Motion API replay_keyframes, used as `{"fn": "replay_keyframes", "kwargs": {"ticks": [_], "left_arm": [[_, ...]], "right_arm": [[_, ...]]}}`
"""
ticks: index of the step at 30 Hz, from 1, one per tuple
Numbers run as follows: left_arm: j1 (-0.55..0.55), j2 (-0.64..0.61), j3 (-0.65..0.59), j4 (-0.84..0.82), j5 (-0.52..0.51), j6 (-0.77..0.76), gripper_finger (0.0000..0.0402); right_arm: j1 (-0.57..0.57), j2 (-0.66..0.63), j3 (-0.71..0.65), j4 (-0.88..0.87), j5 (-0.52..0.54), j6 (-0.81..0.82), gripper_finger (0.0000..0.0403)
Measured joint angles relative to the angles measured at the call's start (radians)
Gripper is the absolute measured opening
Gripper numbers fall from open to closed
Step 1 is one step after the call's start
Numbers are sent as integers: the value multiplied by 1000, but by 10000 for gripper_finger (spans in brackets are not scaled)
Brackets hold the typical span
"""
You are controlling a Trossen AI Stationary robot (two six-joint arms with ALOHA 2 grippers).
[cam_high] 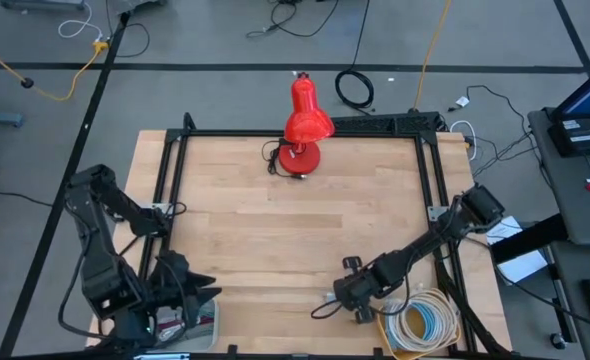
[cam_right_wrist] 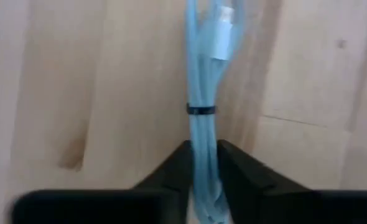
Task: Pick & Place USB Port
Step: Put the light blue charger cable into the white bin
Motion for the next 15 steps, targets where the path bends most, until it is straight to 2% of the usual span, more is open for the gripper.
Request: {"fn": "replay_keyframes", "kwargs": {"ticks": [2, 3, 9, 11, 15], "left_arm": [[5, 0, 0, 7, -57, 5, 181], [6, 0, 0, 6, -90, 4, 181], [8, 0, 0, -10, -317, -5, 181], [20, 0, 0, -14, -344, -1, 181], [56, 2, 0, -30, -356, 23, 181]], "right_arm": [[-13, -15, -3, 8, 15, 35, 27], [-22, -25, -5, 16, 28, 54, 18], [-108, -120, -5, 80, 108, 239, 18], [-132, -167, -5, 147, 111, 283, 13], [-171, -280, -4, 337, 190, 358, 13]]}}
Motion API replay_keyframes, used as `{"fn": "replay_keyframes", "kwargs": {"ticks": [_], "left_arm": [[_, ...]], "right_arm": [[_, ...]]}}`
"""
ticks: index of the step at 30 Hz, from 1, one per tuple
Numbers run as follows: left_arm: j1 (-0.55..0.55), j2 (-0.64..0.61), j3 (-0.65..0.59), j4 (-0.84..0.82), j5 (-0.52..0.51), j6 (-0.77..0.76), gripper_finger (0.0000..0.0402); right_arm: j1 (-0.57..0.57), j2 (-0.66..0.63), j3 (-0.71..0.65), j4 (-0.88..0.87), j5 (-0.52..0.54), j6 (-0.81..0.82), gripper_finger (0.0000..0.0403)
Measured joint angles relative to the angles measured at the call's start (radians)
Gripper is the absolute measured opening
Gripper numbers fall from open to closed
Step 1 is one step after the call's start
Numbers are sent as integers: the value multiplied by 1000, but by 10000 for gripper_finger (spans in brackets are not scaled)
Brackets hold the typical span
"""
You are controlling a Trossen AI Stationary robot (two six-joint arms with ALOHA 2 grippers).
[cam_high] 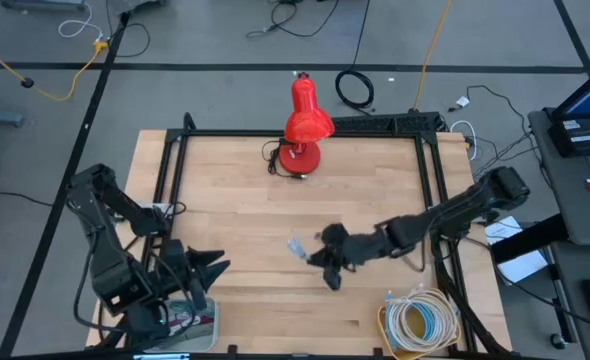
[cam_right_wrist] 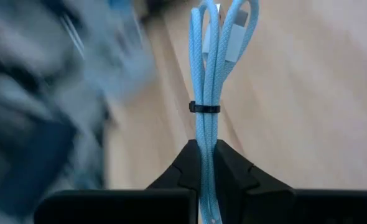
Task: Pick & Place USB Port
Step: Put the light blue charger cable into the white bin
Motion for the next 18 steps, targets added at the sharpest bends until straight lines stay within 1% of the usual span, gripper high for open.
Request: {"fn": "replay_keyframes", "kwargs": {"ticks": [3, 7, 9, 11, 13, 15, 18], "left_arm": [[29, 0, 0, -16, -25, 1, 181], [83, 0, 0, -38, -78, 8, 181], [122, 0, 0, -37, -100, 11, 181], [163, 0, 0, -27, -94, 29, 181], [207, 0, 0, 2, -52, 65, 181], [254, 0, 0, 84, 14, 166, 181], [327, 0, -1, 312, 141, 456, 181]], "right_arm": [[-14, -66, 0, 139, 65, 20, 13], [-13, -131, 0, 315, 145, -13, 13], [-14, -144, 0, 381, 175, -24, 13], [-14, -150, 0, 426, 180, -38, 13], [-10, -152, 0, 461, 179, -38, 12], [-4, -153, 0, 475, 176, -38, 12], [5, -151, 0, 473, 177, -40, 12]]}}
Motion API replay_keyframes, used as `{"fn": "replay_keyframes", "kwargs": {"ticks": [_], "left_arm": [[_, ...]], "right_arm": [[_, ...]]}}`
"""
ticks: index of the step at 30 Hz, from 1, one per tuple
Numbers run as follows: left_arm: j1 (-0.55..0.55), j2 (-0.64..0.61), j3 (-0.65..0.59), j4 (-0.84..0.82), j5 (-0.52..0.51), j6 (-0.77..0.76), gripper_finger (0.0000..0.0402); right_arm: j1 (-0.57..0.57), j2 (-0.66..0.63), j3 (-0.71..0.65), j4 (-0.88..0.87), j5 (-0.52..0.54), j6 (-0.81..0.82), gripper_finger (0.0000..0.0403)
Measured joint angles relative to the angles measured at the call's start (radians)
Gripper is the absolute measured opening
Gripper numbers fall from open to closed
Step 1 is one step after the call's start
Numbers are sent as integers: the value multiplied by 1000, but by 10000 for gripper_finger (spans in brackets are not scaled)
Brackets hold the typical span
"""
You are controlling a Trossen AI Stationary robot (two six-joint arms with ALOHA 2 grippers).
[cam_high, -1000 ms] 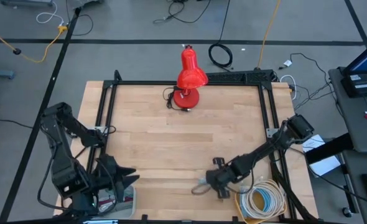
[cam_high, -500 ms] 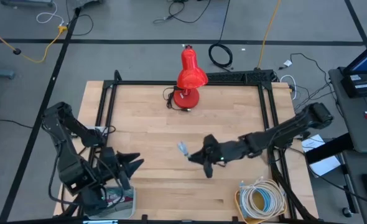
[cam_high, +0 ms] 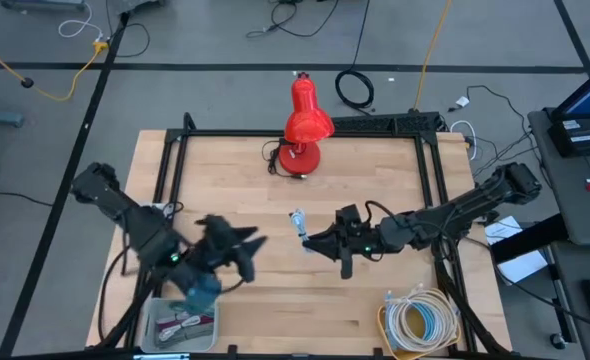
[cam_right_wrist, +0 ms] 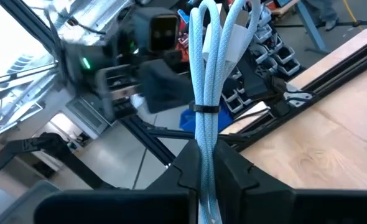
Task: Pick & Place USB Port
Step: Put the light blue charger cable into the white bin
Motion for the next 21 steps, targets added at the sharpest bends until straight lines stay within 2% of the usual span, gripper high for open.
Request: {"fn": "replay_keyframes", "kwargs": {"ticks": [4, 7, 10, 13, 16, 21], "left_arm": [[89, 0, 0, 369, 164, 403, 181], [155, 15, 0, 556, 264, 571, 182], [201, 22, -1, 652, 359, 653, 182], [236, 33, 2, 792, 496, 726, 182], [247, 53, -1, 867, 539, 778, 182], [274, 80, -1, 896, 569, 761, 180]], "right_arm": [[7, -1, 0, 13, 3, -2, 12], [14, -1, 0, 39, 3, -13, 12], [27, -3, 0, 66, 31, -31, 12], [36, -4, 1, 72, 48, -41, 14], [41, -1, 1, 84, 49, -51, 15], [41, -3, 1, 91, 56, -60, 17]]}}
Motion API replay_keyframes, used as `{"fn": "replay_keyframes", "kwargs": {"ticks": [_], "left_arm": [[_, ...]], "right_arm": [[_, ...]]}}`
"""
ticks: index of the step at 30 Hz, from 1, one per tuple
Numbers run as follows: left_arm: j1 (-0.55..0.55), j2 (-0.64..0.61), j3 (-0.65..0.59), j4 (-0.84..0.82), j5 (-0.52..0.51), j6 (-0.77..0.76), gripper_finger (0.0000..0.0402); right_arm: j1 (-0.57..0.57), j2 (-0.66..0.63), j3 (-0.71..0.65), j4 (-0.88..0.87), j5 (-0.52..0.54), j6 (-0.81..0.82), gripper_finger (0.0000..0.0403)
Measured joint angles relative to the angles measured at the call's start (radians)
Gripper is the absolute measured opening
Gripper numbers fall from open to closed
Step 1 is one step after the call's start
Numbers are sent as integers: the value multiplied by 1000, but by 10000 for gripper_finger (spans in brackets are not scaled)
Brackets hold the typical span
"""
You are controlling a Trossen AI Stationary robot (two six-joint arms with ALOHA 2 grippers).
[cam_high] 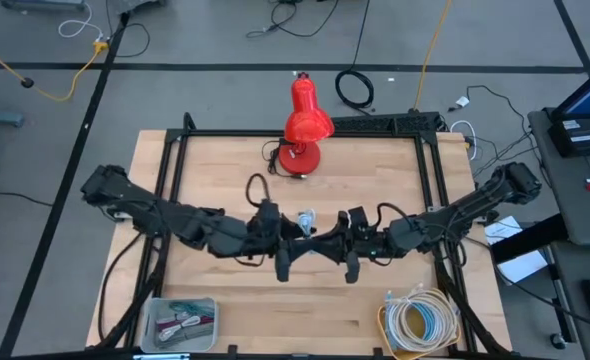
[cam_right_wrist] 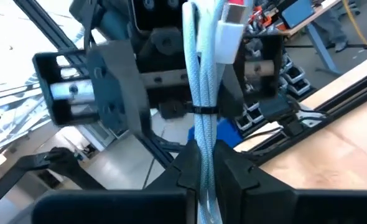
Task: Pick & Place USB Port
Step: Put the light blue charger cable into the white bin
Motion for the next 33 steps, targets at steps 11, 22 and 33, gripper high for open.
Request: {"fn": "replay_keyframes", "kwargs": {"ticks": [11, 22, 33], "left_arm": [[15, -18, 3, -101, 117, -37, 39], [-73, -254, 2, -877, 280, -269, 39], [-452, -78, 1, -1286, 523, -625, 38]], "right_arm": [[10, 2, -2, 67, -39, -70, 65], [76, -19, 0, 151, -137, -7, 204], [96, -120, 0, 27, -118, -69, 240]]}}
